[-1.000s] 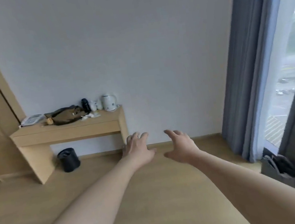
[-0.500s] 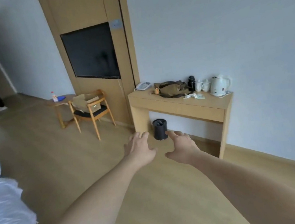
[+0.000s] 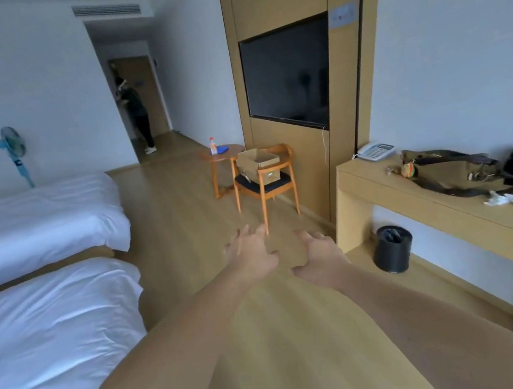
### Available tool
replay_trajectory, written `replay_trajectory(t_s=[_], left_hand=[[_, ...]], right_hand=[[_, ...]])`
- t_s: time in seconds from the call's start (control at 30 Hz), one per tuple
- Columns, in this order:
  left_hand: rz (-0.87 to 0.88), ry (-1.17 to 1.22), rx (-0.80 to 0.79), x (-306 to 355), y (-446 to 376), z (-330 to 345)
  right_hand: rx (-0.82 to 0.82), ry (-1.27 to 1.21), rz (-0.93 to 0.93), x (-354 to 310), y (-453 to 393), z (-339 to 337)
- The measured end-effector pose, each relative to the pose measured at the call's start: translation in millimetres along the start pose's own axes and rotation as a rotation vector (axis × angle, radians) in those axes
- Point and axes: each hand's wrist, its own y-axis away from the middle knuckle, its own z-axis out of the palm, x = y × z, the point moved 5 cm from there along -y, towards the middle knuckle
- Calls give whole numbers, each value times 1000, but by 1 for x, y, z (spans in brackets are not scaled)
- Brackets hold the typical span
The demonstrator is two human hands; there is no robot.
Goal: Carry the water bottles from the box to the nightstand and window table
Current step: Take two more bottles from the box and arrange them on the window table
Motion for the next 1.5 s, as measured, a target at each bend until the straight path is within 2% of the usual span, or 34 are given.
replay_trajectory(t_s=[0.27, 0.4, 0.8, 1.1, 1.5], left_hand=[[-36, -45, -47, -56, -133, 25], [-18, -36, -20, -87, -226, 34], [39, -19, -69, -161, -496, 43], [39, -44, -76, -204, -679, 87], [-28, -65, -123, -228, -941, 125]], right_hand=[[-67, -23, -29, -8, -150, 39], [-55, -15, -14, -11, -246, 52], [-27, -47, 82, -33, -509, 66], [-48, -46, 79, -11, -698, 97], [-128, -78, 70, 30, -974, 111]])
